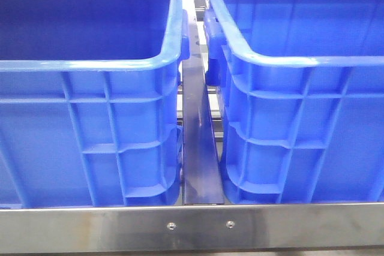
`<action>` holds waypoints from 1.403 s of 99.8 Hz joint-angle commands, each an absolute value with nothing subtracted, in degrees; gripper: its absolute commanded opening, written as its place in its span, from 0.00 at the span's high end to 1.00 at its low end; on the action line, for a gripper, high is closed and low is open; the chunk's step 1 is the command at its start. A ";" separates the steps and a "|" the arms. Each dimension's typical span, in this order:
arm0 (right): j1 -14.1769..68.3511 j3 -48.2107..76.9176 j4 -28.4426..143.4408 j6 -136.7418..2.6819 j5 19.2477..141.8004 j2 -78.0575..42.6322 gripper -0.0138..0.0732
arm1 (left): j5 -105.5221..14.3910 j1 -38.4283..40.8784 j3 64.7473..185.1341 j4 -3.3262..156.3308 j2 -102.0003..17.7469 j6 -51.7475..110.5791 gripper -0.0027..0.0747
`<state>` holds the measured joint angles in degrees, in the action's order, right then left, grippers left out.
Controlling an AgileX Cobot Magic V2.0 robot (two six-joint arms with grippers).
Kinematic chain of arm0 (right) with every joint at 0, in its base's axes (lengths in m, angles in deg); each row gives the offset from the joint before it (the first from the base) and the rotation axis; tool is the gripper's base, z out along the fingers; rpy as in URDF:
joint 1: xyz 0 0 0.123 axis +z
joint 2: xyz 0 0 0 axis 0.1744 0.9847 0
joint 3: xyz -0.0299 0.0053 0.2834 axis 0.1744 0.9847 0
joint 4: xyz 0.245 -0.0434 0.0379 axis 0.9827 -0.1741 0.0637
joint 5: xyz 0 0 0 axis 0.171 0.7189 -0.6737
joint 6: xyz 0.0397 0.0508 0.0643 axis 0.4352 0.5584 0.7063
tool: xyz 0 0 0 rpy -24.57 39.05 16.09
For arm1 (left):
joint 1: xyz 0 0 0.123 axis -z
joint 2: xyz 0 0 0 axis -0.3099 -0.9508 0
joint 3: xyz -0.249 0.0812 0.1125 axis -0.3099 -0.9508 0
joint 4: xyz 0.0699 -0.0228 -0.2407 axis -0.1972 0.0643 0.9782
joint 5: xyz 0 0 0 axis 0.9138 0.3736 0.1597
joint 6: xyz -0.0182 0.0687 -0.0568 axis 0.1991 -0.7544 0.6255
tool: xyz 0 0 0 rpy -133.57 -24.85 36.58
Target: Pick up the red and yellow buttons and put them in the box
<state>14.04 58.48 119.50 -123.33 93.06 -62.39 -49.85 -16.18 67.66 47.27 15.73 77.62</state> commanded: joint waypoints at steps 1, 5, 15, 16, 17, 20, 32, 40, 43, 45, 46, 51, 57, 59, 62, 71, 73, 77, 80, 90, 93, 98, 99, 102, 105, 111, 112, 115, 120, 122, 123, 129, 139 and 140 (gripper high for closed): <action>13.07 56.99 121.71 -123.93 87.09 -62.02 0.96 | -55.17 -16.25 66.51 47.52 17.51 77.95 0.99; 12.79 56.99 121.71 -123.93 84.98 -62.02 0.96 | -55.17 -16.25 66.51 47.52 17.51 77.95 0.99; 12.78 56.99 121.43 -123.93 78.46 -62.02 0.96 | -55.17 -16.25 66.51 47.52 17.51 77.95 0.99; 12.78 56.99 121.34 -123.88 78.09 -62.02 0.96 | -55.17 -16.25 66.51 47.52 17.51 77.95 0.99; 12.78 56.99 121.22 -123.88 77.37 -62.02 0.96 | -55.17 -16.25 66.51 47.52 17.51 77.95 0.99; 12.78 56.99 120.17 -123.88 76.30 -62.02 0.96 | -55.17 -16.25 66.51 47.52 17.51 77.95 0.99; 12.61 56.99 113.76 -120.62 73.32 -62.79 0.96 | -55.17 -16.25 66.51 47.52 17.51 77.95 0.99; 12.08 56.99 106.45 -113.07 72.62 -64.04 0.96 | -55.17 -16.25 66.51 47.52 17.51 77.95 0.99; 12.01 56.99 101.97 -109.70 72.56 -64.25 0.96 | -55.17 -16.25 66.51 47.52 17.51 77.95 0.99; 11.89 57.09 99.05 -106.93 72.56 -64.41 0.96 | -55.17 -16.25 66.51 47.52 17.51 77.95 0.99; 11.81 57.06 98.04 -105.97 72.56 -64.41 0.96 | -55.17 -16.25 66.51 47.52 17.51 77.95 0.99; 11.47 57.19 89.53 -97.92 72.56 -64.41 0.96 | -55.17 -16.25 66.51 47.52 17.51 77.95 0.99; 10.87 57.56 82.11 -89.87 72.39 -64.41 0.96 | -55.17 -16.25 66.51 47.52 17.51 77.95 0.99; 10.52 57.81 79.68 -86.98 72.24 -64.46 0.96 | -55.17 -16.25 66.51 47.52 17.51 77.95 0.99; 9.87 58.30 76.54 -83.33 71.91 -64.52 0.96 | -55.17 -16.25 66.51 47.52 17.51 77.95 0.99; 8.48 60.80 66.53 -72.24 69.83 -64.86 0.96 | -55.17 -16.25 66.51 47.52 17.51 77.95 0.99; 8.22 61.56 64.61 -69.93 69.11 -65.03 0.96 | -55.17 -16.25 66.51 47.52 17.51 77.95 0.99; 7.93 63.15 61.88 -66.29 67.95 -65.54 0.96 | -55.17 -16.25 66.51 47.52 17.51 77.95 0.99; 7.88 64.25 59.45 -63.20 66.18 -65.85 0.96 | -55.17 -16.25 66.51 47.52 17.51 77.95 0.99; 7.84 68.53 52.78 -57.15 61.22 -67.13 0.96 | -55.17 -16.25 66.51 47.52 17.51 77.95 0.99; 7.84 69.93 50.93 -55.63 59.81 -67.55 0.96 | -55.17 -16.25 66.51 47.52 17.51 77.95 0.99; 7.84 72.81 48.64 -52.45 56.96 -68.06 0.96 | -55.17 -16.25 66.51 47.52 17.51 77.95 0.99; 7.84 73.71 48.18 -51.46 56.01 -68.15 0.96 | -55.17 -16.25 66.51 47.52 17.51 77.95 0.99; 7.84 75.71 47.39 -49.55 53.87 -68.51 0.96 | -55.17 -16.25 66.51 47.52 17.51 77.95 0.99; 7.84 77.28 46.64 -47.68 52.68 -69.28 0.96 | -55.17 -16.25 66.51 47.52 17.51 77.95 0.99; 7.81 76.65 43.52 -46.40 57.52 -71.15 0.96 | -55.07 -16.25 66.51 47.52 17.51 77.95 0.99; 7.76 76.71 43.31 -46.39 57.52 -71.74 0.96 | -55.07 -16.25 66.51 47.52 17.51 77.95 0.99; 7.77 76.71 42.06 -46.05 58.44 -73.18 0.96 | -55.07 -16.25 66.51 47.52 17.51 77.95 0.99; 7.70 76.71 40.78 -45.87 59.10 -76.01 0.96 | -55.07 -16.25 66.51 47.52 17.51 77.95 0.99; 7.63 76.71 40.25 -45.54 59.47 -77.37 0.96 | -55.07 -16.25 66.51 47.52 17.51 77.95 0.99; 7.51 76.71 40.06 -45.42 59.60 -77.82 0.96 | -55.07 -16.25 66.51 47.52 17.51 77.95 0.99; 7.10 76.71 38.12 -43.58 59.10 -77.56 0.96 | -55.07 -16.25 66.51 47.52 17.51 77.95 0.99; 6.49 76.71 35.54 -40.87 61.01 -77.92 0.96 | -54.96 -16.25 66.51 47.52 17.51 77.95 0.99; 6.49 76.71 35.53 -40.68 61.11 -77.92 0.96 | -54.96 -16.25 66.51 47.52 17.51 77.95 0.99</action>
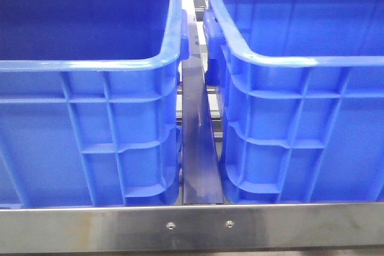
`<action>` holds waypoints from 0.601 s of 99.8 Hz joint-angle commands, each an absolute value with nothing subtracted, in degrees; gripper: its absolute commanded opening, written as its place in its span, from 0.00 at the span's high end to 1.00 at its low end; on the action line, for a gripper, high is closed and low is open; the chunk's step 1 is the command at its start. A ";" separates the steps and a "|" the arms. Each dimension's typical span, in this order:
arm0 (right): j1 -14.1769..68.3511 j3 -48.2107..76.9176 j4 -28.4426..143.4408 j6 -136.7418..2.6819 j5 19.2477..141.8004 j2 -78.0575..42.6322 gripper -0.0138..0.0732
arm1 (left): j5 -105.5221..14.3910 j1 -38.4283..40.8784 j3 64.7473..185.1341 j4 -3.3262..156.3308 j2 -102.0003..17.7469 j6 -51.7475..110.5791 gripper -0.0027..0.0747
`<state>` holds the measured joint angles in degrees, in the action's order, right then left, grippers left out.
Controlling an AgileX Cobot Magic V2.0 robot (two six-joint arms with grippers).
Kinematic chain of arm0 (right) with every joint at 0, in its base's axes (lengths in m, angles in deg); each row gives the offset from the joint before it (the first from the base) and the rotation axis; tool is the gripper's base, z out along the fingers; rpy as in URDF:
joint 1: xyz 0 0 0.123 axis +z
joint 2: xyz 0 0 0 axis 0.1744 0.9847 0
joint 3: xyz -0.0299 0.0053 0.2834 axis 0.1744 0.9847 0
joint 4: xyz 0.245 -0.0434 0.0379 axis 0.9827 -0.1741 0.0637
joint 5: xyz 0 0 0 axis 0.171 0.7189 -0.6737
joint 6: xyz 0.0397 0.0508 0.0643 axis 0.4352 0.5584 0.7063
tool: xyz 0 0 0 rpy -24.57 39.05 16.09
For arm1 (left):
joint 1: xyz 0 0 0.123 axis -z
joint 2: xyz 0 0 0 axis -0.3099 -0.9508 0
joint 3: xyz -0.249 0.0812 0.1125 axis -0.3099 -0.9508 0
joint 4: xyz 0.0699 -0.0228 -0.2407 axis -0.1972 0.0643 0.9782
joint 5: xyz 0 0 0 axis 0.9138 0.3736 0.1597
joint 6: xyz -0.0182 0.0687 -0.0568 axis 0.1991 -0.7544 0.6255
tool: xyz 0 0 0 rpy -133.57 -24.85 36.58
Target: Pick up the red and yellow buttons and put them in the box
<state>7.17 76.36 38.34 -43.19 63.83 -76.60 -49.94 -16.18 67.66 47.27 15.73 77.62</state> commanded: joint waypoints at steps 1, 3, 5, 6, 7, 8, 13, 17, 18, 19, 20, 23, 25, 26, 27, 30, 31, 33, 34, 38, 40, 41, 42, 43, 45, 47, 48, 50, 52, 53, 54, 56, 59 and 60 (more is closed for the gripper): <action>6.49 76.71 35.38 -40.37 61.27 -77.92 0.96 | -54.96 -16.25 66.51 47.52 17.51 77.95 0.99; 6.49 76.71 35.31 -39.93 61.48 -77.87 0.96 | -54.96 -16.25 66.51 47.52 17.51 77.95 0.99; 6.49 76.71 35.31 -39.63 61.78 -77.87 0.96 | -54.96 -16.25 66.51 47.52 17.51 77.95 0.99; 6.49 76.71 35.31 -39.39 61.90 -77.87 0.96 | -54.96 -16.25 66.51 47.52 17.51 77.95 0.99; 6.49 76.71 35.31 -39.28 62.04 -77.87 0.96 | -54.94 -16.25 66.51 47.52 17.51 77.95 0.99; 6.49 76.71 35.31 -39.17 62.17 -77.87 0.96 | -54.94 -16.25 66.51 47.52 17.51 77.95 0.99; 6.49 76.71 35.31 -39.17 62.17 -77.87 0.96 | -54.84 -16.25 66.51 47.52 17.51 77.95 0.99; 6.49 76.71 35.31 -39.17 62.17 -77.87 0.96 | -54.84 -16.25 66.51 47.52 17.51 77.95 0.99; 6.49 76.71 35.31 -39.17 62.17 -77.87 0.96 | -54.84 -16.25 66.51 47.52 17.51 77.95 0.99; 6.49 76.71 35.31 -39.17 62.17 -77.87 0.96 | -54.84 -16.25 66.51 47.52 17.51 77.95 0.99; 6.49 76.71 35.31 -39.17 62.17 -77.87 0.96 | -54.84 -16.25 66.51 47.52 17.51 77.95 0.99; 6.49 76.71 35.31 -39.17 62.17 -77.87 0.96 | -54.84 -16.25 66.51 47.52 17.51 77.95 0.99; 6.49 76.71 35.31 -39.17 62.17 -77.87 0.96 | -54.84 -16.25 66.51 47.52 17.51 77.95 0.99; 6.49 76.71 35.31 -39.17 62.17 -77.87 0.96 | -54.84 -16.25 66.51 47.52 17.51 77.95 0.99; 6.49 76.71 35.31 -39.17 62.17 -77.87 0.96 | -54.84 -16.25 66.51 47.52 17.51 77.95 0.99; 6.49 76.71 35.31 -39.17 62.17 -77.87 0.96 | -54.84 -16.25 66.51 47.52 17.51 77.95 0.99; 6.49 76.71 35.31 -39.17 62.17 -77.87 0.96 | -54.84 -16.25 66.51 47.52 17.51 77.95 0.99; 6.49 76.71 35.31 -39.17 62.23 -77.87 0.96 | -54.84 -16.25 66.51 47.52 17.51 77.95 0.99; 6.49 76.71 35.31 -39.17 62.23 -77.87 0.96 | -54.84 -16.25 66.51 47.52 17.51 77.95 0.99; 6.49 76.71 35.31 -39.17 62.23 -77.87 0.96 | -54.84 -16.25 66.51 47.52 17.51 77.95 0.99; 6.49 76.71 35.36 -39.17 62.22 -77.87 0.96 | -54.84 -16.25 66.51 47.52 17.51 77.95 0.99; 6.49 76.71 35.36 -39.17 62.22 -77.87 0.96 | -54.84 -16.25 66.51 47.52 17.51 77.95 0.99; 6.49 76.71 35.36 -39.17 62.22 -77.87 0.96 | -54.84 -16.25 66.51 47.52 17.51 77.95 0.99; 6.49 76.71 35.36 -39.17 62.22 -77.87 0.96 | -54.84 -16.25 66.51 47.52 17.51 77.95 0.99; 6.49 76.71 35.36 -39.17 62.22 -77.87 0.96 | -54.84 -16.25 66.51 47.52 17.51 77.95 0.99; 6.49 76.71 35.36 -39.17 62.22 -77.87 0.96 | -54.84 -16.25 66.51 47.52 17.51 77.95 0.99; 6.49 76.71 35.36 -39.17 62.22 -77.87 0.96 | -54.84 -16.25 66.51 47.52 17.51 77.95 0.99; 6.49 76.71 35.36 -39.17 62.22 -77.87 0.96 | -54.84 -16.25 66.51 47.52 17.51 77.95 0.99; 6.49 76.71 35.36 -39.17 62.22 -77.87 0.96 | -54.84 -16.25 66.51 47.52 17.51 77.95 0.99; 6.49 76.71 35.36 -39.17 62.22 -77.87 0.96 | -54.84 -16.25 66.51 47.52 17.51 77.95 0.99; 6.49 76.71 35.36 -39.17 62.22 -77.87 0.96 | -54.84 -16.25 66.51 47.52 17.51 77.95 0.99; 6.49 76.71 35.36 -39.17 62.22 -77.87 0.96 | -54.84 -16.25 66.51 47.52 17.51 77.95 0.99; 6.49 76.71 35.36 -39.17 62.22 -77.87 0.96 | -54.84 -16.25 66.51 47.52 17.51 77.95 0.99; 6.49 76.71 35.36 -39.17 62.22 -77.87 0.96 | -54.84 -16.25 66.51 47.52 17.51 77.95 0.99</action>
